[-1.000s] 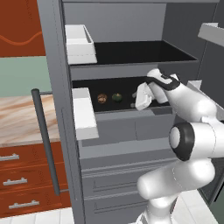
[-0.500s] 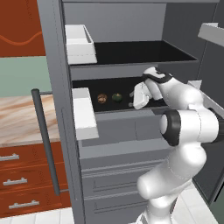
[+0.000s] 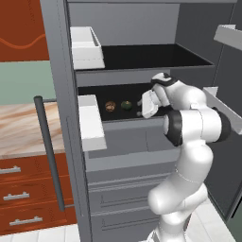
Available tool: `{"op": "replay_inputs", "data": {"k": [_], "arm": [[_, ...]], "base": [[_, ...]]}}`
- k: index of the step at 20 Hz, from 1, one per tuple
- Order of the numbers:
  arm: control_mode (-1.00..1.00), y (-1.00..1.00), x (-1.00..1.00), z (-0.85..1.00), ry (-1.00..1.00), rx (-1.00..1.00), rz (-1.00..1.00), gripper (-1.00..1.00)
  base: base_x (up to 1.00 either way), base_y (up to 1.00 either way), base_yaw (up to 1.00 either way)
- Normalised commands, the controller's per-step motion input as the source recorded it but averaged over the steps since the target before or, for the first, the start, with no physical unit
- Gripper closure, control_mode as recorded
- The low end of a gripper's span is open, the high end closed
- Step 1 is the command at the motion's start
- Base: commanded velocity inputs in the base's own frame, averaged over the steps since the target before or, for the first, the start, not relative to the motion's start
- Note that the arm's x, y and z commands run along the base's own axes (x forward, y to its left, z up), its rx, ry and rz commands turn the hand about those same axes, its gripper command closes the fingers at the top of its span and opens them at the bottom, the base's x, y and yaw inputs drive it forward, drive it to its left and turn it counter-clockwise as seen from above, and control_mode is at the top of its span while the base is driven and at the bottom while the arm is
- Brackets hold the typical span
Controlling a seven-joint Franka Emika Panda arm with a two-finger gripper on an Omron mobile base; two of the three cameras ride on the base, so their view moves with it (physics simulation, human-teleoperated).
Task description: Gather the squash and potato from the fridge and place them on a tray on the dining counter. Then gather the chicken drumstick and steak from the fridge and place them on the other tray.
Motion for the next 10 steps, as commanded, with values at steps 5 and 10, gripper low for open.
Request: {"op": "replay_inputs", "data": {"k": [5, 10], "arm": [[-1.00, 0.02, 0.26, -0.10, 0.00, 0.00, 0.03, -1.00], [-1.00, 0.05, 0.23, -0.03, 0.00, 0.00, 0.03, -1.00]], "base": [[0.00, 0.00, 0.00], [0.00, 0.00, 0.00]]}}
